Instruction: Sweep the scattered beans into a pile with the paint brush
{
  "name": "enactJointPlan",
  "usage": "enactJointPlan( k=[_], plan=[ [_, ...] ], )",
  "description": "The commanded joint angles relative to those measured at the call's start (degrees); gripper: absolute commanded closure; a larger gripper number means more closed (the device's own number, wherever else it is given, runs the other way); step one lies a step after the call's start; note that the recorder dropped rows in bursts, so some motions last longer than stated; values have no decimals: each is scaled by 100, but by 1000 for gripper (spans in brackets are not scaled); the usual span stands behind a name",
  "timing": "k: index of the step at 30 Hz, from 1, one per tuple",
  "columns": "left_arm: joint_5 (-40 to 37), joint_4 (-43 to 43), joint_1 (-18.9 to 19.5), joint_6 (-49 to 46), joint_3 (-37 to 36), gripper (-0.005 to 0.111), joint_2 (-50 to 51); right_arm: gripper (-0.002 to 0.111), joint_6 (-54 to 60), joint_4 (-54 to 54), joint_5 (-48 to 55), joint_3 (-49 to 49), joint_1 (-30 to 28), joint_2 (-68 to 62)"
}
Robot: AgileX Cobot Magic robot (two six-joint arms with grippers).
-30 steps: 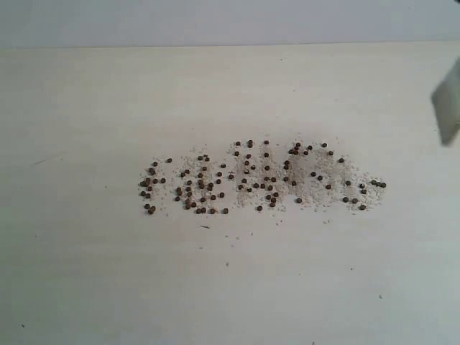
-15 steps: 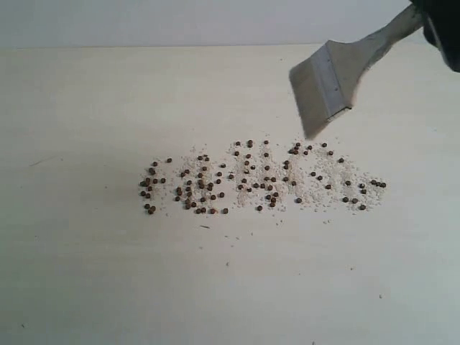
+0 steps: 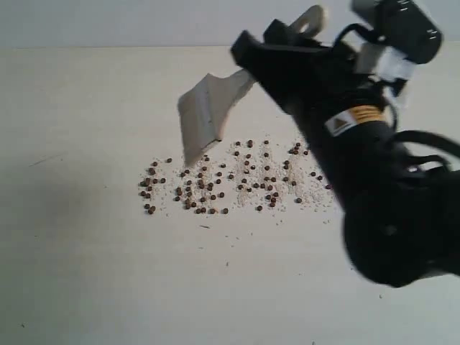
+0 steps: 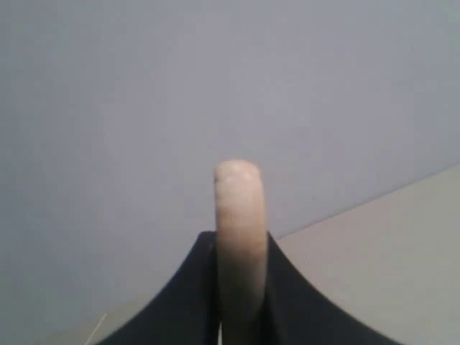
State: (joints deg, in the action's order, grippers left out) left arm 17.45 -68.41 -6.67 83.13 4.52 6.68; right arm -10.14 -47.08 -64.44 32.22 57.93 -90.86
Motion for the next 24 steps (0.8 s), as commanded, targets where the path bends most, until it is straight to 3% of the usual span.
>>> enactJointPlan(
  k=[1,8,17,24],
  plan=[
    [20,-1,2,30,-17,107,-20,108,501,-1317,-553,994,866,-1003],
    [20,-1,2,30,-17,107,-20,108,426,-1619,-553,2514,1239,-2500],
    [20,-1,2,30,-17,107,-20,108,528,-1882,-176,3068,1103,-3244],
    [20,-1,2,30,-17,107,-20,108,2604,-2657,-221,3068,1074,-3218]
  ],
)
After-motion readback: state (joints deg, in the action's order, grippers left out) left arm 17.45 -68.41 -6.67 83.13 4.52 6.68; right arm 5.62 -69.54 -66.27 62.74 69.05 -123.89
